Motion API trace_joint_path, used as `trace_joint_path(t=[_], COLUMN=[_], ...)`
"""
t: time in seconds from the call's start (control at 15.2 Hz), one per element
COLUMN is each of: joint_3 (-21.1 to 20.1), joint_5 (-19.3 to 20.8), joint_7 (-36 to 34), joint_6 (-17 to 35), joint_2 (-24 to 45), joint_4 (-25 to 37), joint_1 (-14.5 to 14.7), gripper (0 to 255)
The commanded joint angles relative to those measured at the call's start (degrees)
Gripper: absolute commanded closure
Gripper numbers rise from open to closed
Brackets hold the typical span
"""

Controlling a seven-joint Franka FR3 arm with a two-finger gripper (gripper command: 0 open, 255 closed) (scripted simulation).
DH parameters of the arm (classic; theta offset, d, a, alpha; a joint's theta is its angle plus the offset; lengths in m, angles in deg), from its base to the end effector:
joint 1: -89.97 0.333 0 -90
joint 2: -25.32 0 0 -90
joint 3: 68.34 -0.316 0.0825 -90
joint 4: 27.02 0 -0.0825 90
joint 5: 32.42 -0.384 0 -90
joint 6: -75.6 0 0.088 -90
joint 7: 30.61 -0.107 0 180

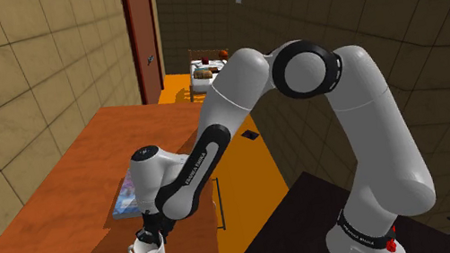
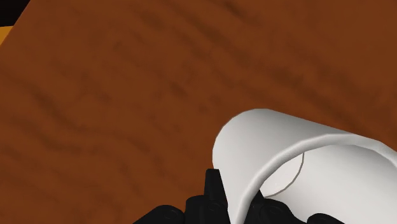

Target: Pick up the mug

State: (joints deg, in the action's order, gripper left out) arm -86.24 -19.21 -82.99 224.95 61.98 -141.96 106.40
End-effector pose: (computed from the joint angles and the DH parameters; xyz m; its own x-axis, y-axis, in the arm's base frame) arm 0.4923 0.3417 0.1462 0.9840 -0.1719 -0.0474 -0.1741 -0.9835 -0.0486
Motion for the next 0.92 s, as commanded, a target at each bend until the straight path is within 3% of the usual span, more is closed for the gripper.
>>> trace_joint_path(t=[0.0,0.86], joint_3=[0.0,-2.55], joint_5=[0.0,-2.58], joint_7=[0.0,1.39], joint_6=[0.01,-5.0], joint_2=[0.01,-6.63], joint_4=[0.01,-1.56], joint_1=[0.01,-1.99], gripper=[255,255])
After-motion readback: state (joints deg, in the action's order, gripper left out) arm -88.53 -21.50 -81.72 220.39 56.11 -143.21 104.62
